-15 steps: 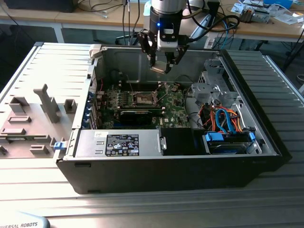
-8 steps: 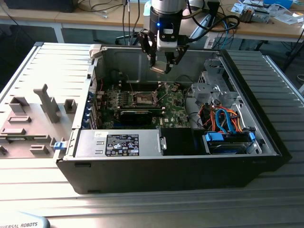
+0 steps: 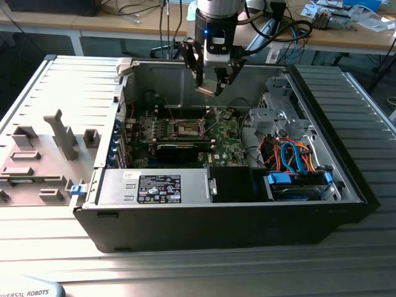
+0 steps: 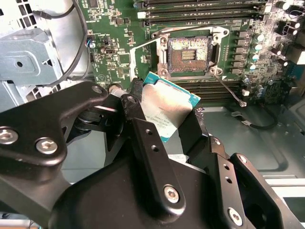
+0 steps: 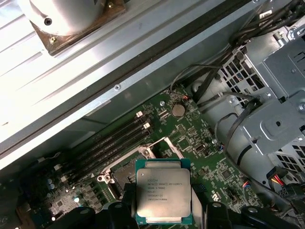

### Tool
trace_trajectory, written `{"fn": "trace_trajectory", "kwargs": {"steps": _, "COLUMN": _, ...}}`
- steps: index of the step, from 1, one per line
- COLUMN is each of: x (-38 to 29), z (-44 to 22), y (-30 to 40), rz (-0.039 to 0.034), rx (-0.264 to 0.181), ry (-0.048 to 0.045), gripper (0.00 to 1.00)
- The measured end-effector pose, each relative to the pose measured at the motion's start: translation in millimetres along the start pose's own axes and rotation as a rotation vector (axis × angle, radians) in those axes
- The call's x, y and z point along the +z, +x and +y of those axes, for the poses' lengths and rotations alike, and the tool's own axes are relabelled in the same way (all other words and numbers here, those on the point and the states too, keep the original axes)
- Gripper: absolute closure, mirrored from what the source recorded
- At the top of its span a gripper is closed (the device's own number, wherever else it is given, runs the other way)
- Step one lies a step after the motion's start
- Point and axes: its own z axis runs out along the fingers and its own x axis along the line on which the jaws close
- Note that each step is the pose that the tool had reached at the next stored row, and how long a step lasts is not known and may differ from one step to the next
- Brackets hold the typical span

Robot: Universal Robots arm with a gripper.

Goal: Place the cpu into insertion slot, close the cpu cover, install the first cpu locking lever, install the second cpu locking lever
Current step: 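Place the cpu into insertion slot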

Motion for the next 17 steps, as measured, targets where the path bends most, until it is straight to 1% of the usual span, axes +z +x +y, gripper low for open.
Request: {"fn": "trace_trajectory", "kwargs": {"steps": 17, "x": 0.0, "z": 0.0, "y": 0.0, "rz": -0.0031, "rx": 0.034, "ry": -0.0006, "gripper": 0.46}}
